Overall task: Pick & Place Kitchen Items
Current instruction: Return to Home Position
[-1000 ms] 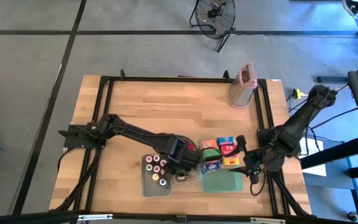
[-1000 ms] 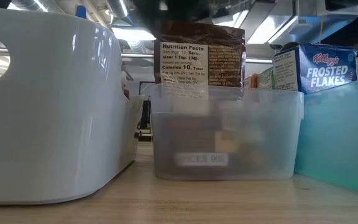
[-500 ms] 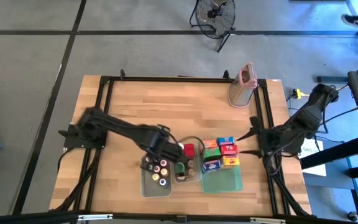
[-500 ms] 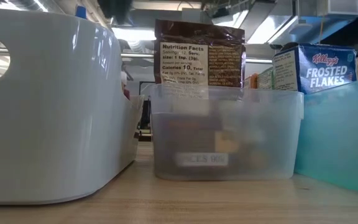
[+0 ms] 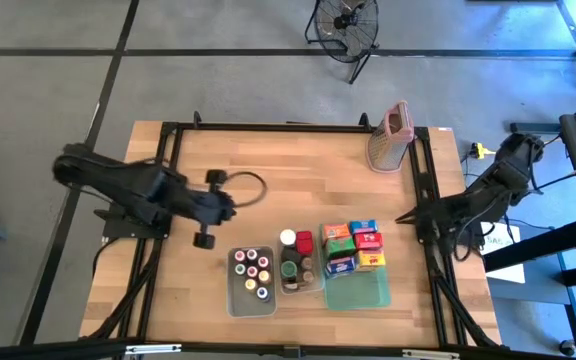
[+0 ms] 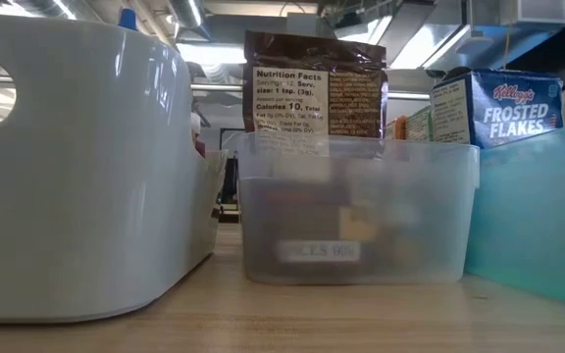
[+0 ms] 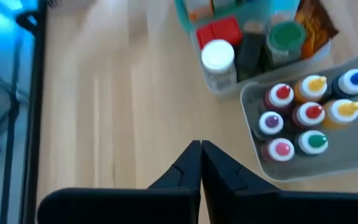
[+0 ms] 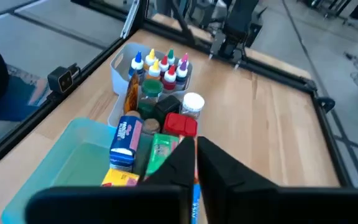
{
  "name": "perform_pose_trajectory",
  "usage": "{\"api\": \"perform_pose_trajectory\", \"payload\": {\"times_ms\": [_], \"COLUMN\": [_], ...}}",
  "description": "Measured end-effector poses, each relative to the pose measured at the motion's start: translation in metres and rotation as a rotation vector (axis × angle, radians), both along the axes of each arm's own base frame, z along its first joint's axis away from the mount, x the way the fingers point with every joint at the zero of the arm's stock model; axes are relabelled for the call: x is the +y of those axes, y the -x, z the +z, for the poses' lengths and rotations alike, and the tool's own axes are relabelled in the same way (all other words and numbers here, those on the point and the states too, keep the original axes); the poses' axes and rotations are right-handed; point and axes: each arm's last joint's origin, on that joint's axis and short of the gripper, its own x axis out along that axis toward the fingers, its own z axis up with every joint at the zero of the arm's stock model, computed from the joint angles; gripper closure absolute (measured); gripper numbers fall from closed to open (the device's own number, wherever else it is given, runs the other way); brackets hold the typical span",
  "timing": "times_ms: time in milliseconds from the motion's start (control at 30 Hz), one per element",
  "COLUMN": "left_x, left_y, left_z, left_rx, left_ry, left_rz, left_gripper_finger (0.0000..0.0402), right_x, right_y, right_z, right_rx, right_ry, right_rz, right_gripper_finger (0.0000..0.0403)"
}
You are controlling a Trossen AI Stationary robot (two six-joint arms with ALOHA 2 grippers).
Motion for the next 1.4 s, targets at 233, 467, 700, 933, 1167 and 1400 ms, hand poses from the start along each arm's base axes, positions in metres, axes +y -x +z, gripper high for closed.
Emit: {"api": "perform_pose_trajectory", "payload": {"times_ms": [233, 467, 700, 933, 1167, 1400], "left_x": [0.017, 0.030, 0.038, 0.041, 0.045, 0.046], "left_y": [0.049, 0.082, 0.105, 0.119, 0.124, 0.127], "left_z": [-0.025, -0.060, -0.089, -0.116, -0.146, -0.177], "left_rx": [-0.265, -0.463, -0.614, -0.755, -0.815, -0.856], "left_ry": [0.039, 0.016, 0.044, 0.104, 0.143, 0.180], "left_rz": [-0.021, -0.031, -0.041, -0.057, -0.038, -0.044], "left_gripper_finger": [0.0400, 0.0400, 0.0400, 0.0400, 0.0399, 0.0399], "right_x": [-0.026, -0.045, -0.060, -0.050, -0.039, -0.027], "right_y": [0.026, 0.047, 0.062, 0.053, 0.043, 0.033], "right_z": [0.005, -0.009, -0.040, -0.054, -0.074, -0.091], "right_rx": [-0.079, -0.299, -0.431, -0.468, -0.452, -0.470], "right_ry": [-0.050, -0.084, -0.149, -0.134, -0.133, -0.152], "right_rz": [0.008, 0.130, 0.140, 0.174, 0.184, 0.232], "right_gripper_finger": [0.0398, 0.0399, 0.0400, 0.0400, 0.0400, 0.0400]}}
